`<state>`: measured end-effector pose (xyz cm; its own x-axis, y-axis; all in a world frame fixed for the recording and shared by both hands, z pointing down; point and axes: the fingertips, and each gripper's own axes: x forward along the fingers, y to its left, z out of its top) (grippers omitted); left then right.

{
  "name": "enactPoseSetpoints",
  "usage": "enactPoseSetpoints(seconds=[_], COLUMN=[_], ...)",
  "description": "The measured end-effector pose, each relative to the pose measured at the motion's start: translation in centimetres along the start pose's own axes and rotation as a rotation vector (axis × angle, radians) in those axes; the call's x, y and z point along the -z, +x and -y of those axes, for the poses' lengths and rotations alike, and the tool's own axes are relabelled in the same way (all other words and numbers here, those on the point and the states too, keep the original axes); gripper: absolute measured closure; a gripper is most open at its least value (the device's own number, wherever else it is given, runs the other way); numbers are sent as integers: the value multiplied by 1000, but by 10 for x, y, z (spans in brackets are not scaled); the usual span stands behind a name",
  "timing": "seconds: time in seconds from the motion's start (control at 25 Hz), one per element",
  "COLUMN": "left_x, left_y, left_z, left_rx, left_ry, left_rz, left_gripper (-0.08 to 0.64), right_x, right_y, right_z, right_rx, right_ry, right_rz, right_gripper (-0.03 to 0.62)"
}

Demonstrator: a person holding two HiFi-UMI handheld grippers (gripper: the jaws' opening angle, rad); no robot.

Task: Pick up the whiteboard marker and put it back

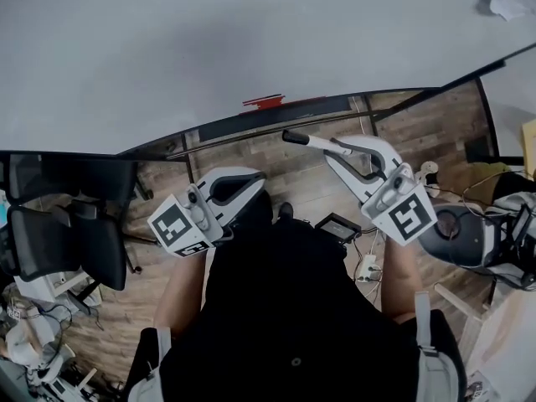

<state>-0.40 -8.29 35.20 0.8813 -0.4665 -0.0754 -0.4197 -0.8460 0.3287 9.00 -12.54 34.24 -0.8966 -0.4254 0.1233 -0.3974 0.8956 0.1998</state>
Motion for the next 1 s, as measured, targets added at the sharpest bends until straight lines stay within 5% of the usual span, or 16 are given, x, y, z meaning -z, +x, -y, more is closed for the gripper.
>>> enactPoseSetpoints(seconds=[0.44,1.0], left_x=[-23,-29], left_y=[-29,-87], left_z=[-50,-65], left_rx=[-58,-198], left_ry=[46,91], left_rz=[17,33], left_gripper=[554,554], right_x=[77,198], right_y=[74,119], right_z=[4,-27], right_rx=[-128,-294], right_ry=[-248,-241], right_rz=[-330,-536], right_gripper=[517,517])
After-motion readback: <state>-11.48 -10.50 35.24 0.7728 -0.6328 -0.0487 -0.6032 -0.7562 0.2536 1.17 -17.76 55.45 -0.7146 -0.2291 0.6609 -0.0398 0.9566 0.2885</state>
